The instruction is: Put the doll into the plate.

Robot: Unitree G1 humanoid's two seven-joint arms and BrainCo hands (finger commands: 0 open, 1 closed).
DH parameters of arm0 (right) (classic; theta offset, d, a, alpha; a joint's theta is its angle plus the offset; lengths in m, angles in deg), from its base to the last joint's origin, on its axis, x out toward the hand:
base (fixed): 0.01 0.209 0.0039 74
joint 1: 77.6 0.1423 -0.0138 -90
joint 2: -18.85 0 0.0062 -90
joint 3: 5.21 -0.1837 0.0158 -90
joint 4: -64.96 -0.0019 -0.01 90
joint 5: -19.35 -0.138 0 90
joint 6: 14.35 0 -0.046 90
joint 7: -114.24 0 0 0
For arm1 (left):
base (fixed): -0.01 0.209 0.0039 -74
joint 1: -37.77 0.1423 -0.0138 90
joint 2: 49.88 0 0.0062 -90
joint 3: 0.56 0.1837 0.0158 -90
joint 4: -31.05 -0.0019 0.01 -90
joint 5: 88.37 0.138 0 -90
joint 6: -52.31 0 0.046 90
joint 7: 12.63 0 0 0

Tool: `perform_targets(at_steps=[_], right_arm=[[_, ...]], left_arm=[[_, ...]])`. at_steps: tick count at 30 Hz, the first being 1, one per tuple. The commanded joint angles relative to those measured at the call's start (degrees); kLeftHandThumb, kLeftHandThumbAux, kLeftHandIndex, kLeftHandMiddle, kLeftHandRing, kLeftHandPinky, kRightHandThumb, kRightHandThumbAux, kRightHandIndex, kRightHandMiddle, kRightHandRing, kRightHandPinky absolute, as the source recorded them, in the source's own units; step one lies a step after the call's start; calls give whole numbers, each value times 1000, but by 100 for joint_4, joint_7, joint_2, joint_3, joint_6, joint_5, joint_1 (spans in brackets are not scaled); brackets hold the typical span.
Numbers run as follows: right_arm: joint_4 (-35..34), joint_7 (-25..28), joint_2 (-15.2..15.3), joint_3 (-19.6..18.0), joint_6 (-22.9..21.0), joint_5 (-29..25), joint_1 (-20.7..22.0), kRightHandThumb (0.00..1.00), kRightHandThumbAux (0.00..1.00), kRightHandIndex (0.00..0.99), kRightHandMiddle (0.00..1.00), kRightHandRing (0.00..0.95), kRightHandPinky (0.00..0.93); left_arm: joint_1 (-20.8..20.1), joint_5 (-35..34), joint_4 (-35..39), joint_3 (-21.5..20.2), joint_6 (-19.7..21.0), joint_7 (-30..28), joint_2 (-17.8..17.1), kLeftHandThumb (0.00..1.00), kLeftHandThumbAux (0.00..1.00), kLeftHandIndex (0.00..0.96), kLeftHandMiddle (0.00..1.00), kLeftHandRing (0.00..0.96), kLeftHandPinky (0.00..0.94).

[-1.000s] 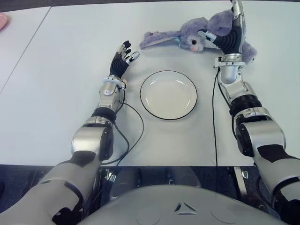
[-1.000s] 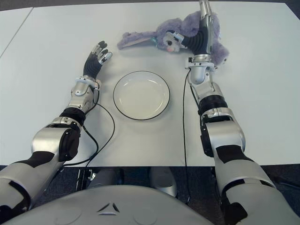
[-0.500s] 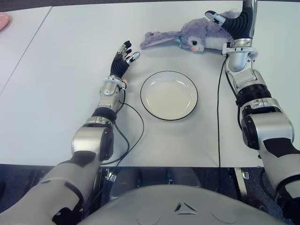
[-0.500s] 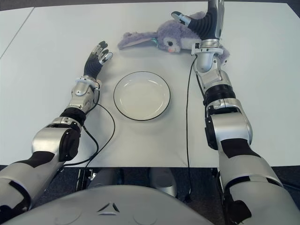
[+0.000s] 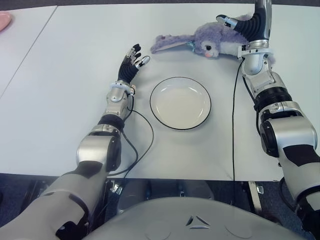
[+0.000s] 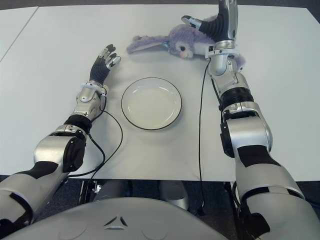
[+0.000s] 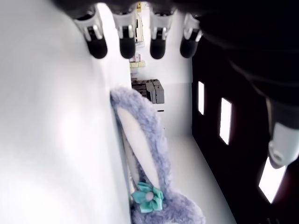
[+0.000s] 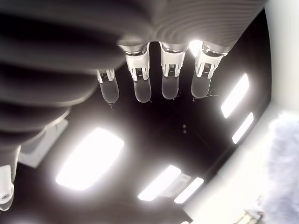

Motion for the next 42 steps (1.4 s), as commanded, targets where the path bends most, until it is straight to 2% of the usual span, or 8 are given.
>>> perform_targets(at_steps=[1, 6, 15, 24, 42], right_arm=[[344, 109, 166, 201, -311, 223, 93, 0, 517, 75, 89, 68, 64], [587, 145, 301, 285, -459, 285, 192, 6, 544, 84, 88, 73, 76], [1021, 169, 452, 674, -917, 628, 291, 0, 594, 93, 74, 77, 105], [1306, 332, 591, 1064, -1386, 896, 182, 10, 649, 107, 64, 66, 85], [1363, 473, 808, 1291, -1551, 940, 69, 20, 688, 157, 66, 55, 74]], left_arm=[[1434, 182, -959, 79, 890, 150, 283, 0, 531, 0, 61, 18, 0], [1437, 187, -958, 84, 879, 159, 284, 0, 530, 0, 66, 24, 0], [1437, 201, -960, 97, 908, 184, 280, 0, 530, 0, 68, 31, 0], [1441, 225, -963, 87, 937, 223, 283, 0, 526, 0, 61, 29, 0], [1456, 262, -963, 72, 921, 222, 267, 0, 513, 0, 47, 24, 4]])
